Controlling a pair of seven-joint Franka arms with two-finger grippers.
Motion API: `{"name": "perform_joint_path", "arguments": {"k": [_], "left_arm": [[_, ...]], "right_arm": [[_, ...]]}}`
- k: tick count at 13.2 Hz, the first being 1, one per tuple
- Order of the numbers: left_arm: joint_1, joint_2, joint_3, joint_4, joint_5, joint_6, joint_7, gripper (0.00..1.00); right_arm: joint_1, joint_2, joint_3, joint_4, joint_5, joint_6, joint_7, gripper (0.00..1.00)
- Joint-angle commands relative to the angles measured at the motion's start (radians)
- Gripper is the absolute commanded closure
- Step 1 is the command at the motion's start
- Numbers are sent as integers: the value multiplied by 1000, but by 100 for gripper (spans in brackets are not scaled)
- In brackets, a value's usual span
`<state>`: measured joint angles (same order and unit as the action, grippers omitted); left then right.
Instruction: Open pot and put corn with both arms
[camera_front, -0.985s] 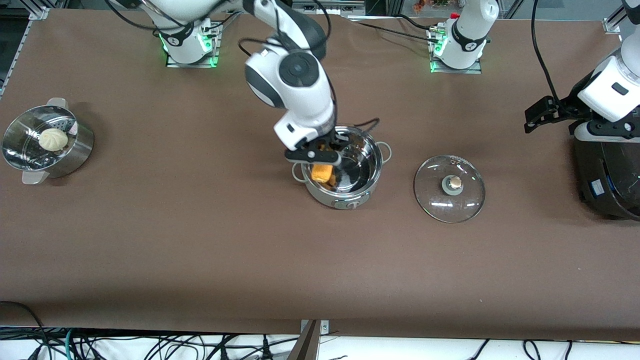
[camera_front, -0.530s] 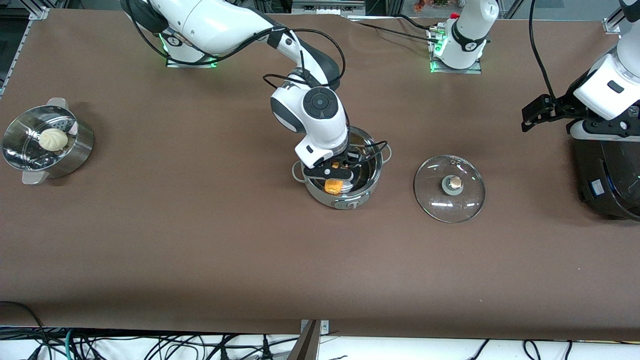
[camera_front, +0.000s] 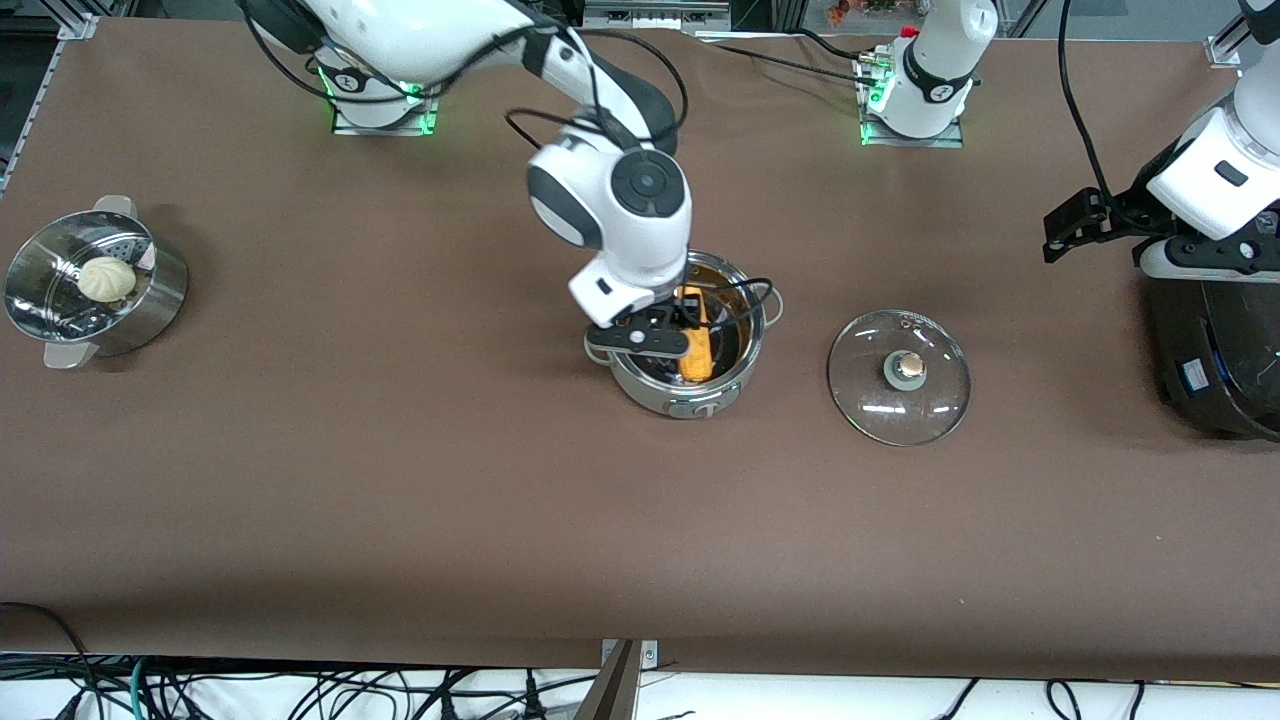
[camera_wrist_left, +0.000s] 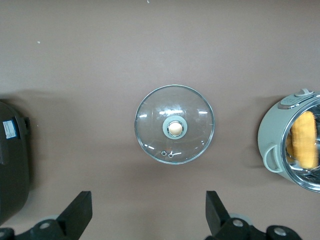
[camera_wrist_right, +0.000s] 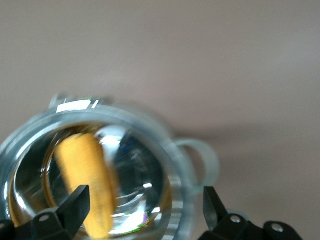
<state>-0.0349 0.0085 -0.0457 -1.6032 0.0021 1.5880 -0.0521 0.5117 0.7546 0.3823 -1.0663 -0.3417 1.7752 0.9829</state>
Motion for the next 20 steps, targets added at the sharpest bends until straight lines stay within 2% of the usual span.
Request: {"name": "perform_joint_path", "arguments": {"k": [1, 4, 5, 7, 9, 10, 14, 20], "left_arm": [[1, -12, 1, 2, -1, -14, 11, 0], [1, -12, 1, 2, -1, -14, 11, 0], [1, -12, 1, 0, -1, -14, 11, 0], [1, -12, 1, 0, -1, -16, 11, 0], [0, -12, 0, 2, -1, -16, 11, 0], [0, -12, 0, 0, -1, -16, 9, 0], [0, -12, 0, 0, -1, -16, 8, 0], [0, -12, 0, 0, -1, -25, 6, 0]], "right_arm": [[-175, -154, 9, -27, -2, -165, -210, 0], [-356, -248, -26, -30, 19, -273, -259, 0], [-414, -306, -80, -73, 64, -267, -301, 0], [-558, -473, -114, -258, 157, -249, -540, 0], [-564, -604, -279, -389, 284, -221, -985, 0], [-565, -642, -336, -418, 302, -214, -1107, 0], [-568, -750, -352, -492, 297, -212, -1112, 0], [-562, -716, -352, -468, 297, -252, -1015, 0]]}}
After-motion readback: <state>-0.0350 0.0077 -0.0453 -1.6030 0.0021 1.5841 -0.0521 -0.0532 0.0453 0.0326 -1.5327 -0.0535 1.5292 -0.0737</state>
